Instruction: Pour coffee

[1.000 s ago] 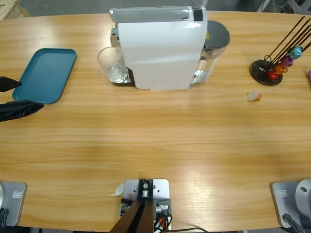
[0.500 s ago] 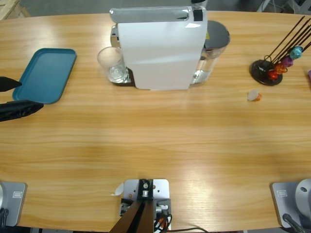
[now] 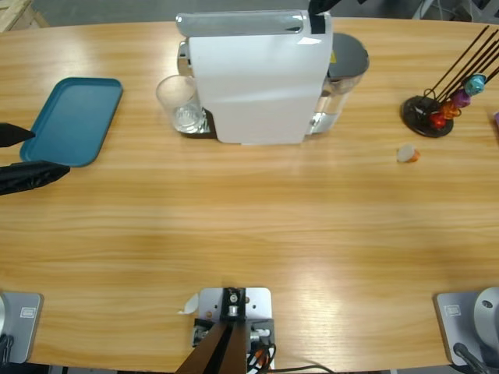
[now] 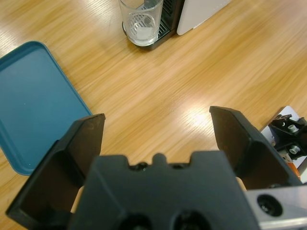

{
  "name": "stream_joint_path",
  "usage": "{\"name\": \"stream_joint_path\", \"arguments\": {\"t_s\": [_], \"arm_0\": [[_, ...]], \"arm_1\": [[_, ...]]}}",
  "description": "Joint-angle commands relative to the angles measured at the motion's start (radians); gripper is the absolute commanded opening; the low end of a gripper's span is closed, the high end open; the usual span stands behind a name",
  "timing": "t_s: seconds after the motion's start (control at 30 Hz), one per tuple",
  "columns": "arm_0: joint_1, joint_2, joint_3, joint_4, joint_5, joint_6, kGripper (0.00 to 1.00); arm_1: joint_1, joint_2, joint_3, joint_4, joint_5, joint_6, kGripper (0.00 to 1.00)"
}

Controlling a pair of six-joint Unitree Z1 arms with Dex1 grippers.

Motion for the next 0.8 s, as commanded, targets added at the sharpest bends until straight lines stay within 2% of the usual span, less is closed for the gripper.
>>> {"name": "stream_joint_path", "arguments": {"t_s": [0.03,0.8], "arm_0": [[-0.008,0.029,0.034,-0.014,0.016,-0.009,0.954],[-0.008,0.030,0.034,-0.014,0.016,-0.009,0.954]], "arm_1": [[0.008,0.007,0.028,-0.002,-0.049,0.010,0.000],[0.008,-0.007,0.119,-0.047,-0.028,0.024,0.000]]}}
